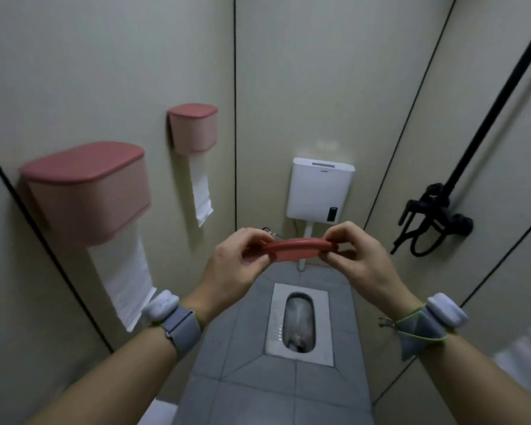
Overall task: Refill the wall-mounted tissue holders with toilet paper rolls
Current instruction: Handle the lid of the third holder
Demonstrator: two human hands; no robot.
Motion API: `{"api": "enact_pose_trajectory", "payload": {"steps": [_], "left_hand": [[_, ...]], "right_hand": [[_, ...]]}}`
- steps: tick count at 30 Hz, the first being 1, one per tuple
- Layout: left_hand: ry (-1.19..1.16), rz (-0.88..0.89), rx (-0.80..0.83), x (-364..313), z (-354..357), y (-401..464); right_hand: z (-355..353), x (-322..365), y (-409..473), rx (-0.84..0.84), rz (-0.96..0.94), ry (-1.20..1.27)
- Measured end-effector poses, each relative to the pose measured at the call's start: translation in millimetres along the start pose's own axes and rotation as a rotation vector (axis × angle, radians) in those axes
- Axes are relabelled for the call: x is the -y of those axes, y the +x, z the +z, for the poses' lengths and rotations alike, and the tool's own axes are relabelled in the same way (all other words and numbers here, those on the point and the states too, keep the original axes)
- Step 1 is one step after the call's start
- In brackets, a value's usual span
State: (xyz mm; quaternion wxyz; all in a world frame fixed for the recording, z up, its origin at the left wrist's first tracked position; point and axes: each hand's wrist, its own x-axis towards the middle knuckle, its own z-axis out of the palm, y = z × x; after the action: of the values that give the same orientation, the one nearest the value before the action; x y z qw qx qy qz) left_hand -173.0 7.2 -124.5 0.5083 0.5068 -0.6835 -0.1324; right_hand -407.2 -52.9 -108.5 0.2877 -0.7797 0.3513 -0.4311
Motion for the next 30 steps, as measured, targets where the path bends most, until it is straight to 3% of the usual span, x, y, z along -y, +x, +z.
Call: {"api": "enact_pose_trajectory", "payload": {"steps": [3,8,17,24,30], "left_hand": [[-0.077,-0.002,0.029,-12,23,16],[-0.392,-0.151,0.008,-42,74,36],[-0.871,-0.46,-0.037,-84,134,61],[-0.648,-0.419,0.095,-121,141,101],[-0.694,-0.455,-0.056,-146,155,146]], "right_hand": [[-33,1,-2,-0.054,0.013,0.023],[-85,-14,-14,-0.15,0.114,0.123],[-133,-46,-33,-0.096,0.204,0.345],[-174,-43,-33,-0.163,0.233,0.347],[-201,-26,-41,-0.187,0.08,0.019]]}}
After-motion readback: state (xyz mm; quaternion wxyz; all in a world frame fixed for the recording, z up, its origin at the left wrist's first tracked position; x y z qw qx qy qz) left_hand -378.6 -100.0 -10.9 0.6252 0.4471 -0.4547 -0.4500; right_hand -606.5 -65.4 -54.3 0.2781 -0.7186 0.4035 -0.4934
